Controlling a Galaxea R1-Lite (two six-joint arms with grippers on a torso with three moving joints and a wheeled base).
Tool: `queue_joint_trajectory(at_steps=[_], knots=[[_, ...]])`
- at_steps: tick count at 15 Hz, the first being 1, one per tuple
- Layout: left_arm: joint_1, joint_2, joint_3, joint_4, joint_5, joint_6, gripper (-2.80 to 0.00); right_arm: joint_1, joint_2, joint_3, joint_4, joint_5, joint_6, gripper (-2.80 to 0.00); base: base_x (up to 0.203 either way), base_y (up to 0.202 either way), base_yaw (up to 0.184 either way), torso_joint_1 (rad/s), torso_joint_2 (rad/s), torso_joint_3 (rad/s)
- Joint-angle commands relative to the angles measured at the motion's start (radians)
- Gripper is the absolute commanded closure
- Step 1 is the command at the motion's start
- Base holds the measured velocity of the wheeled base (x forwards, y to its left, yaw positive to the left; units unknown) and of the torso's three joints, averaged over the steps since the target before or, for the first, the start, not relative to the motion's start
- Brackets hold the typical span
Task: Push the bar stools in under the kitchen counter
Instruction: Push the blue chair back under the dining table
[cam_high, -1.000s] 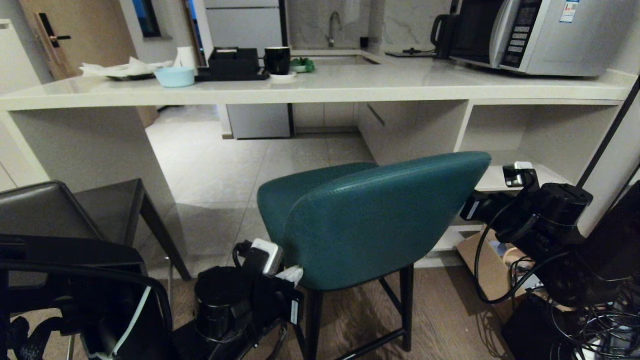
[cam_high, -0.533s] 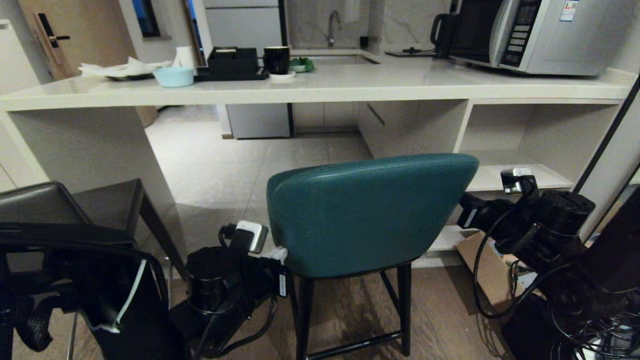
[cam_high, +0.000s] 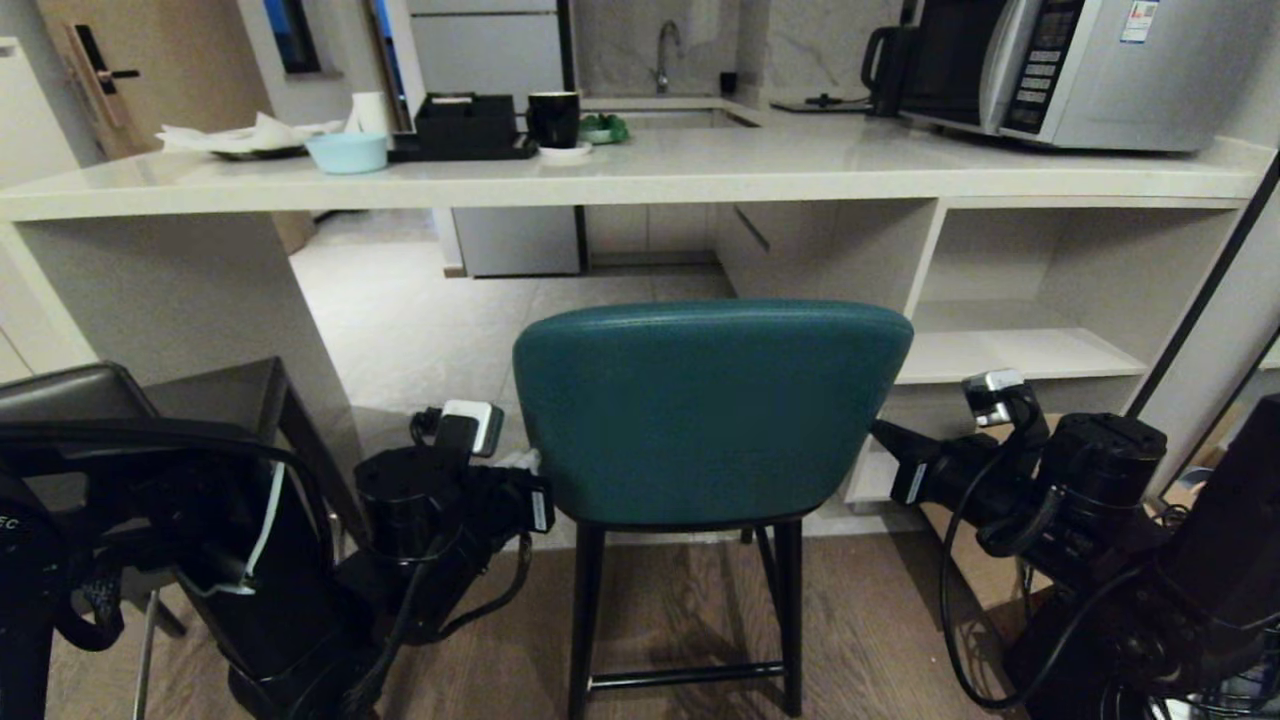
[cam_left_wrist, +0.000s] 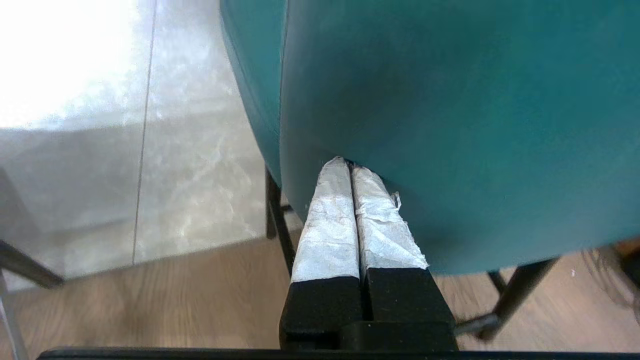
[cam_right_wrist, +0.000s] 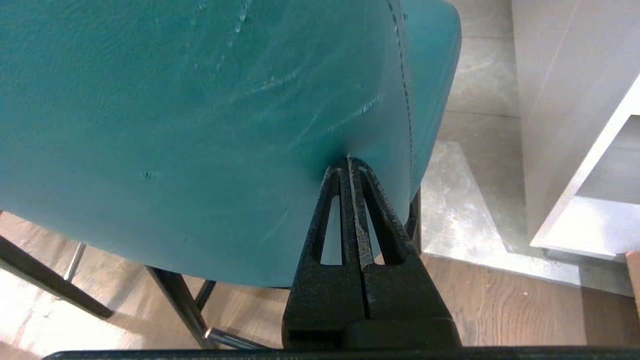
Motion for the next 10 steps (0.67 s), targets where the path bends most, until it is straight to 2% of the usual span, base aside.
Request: queue_joint_trajectory(at_steps=[1,3,7,8,10], knots=[[0.008,-0.013,0.014,-0.004,0.004,0.0,0.0,-0.003,-0.004,0.001,-0.01,-0.005,0.002,0.0,0.0,0.0,0.0,0.0,0.0,0.0],[0.044,-0.016,0.013,-0.004,0.003,0.0,0.0,-0.002,-0.011,0.002,-0.01,-0.005,-0.002,0.0,0.0,0.0,0.0,0.0,0.0,0.0],[0.052,-0.007,0.005,-0.001,0.004,0.005,0.0,0.011,-0.025,0.016,-0.01,-0.009,-0.003,0.0,0.0,0.0,0.0,0.0,0.0,0.0],[0.058,-0.024,0.028,-0.004,0.001,0.006,0.0,0.016,-0.047,0.036,-0.01,-0.01,-0.004,0.0,0.0,0.0,0.0,0.0,0.0,0.0],[0.052,-0.08,0.15,-0.017,-0.039,0.006,0.0,0.045,-0.091,0.093,-0.01,-0.01,-0.002,0.0,0.0,0.0,0.0,0.0,0.0,0.0]])
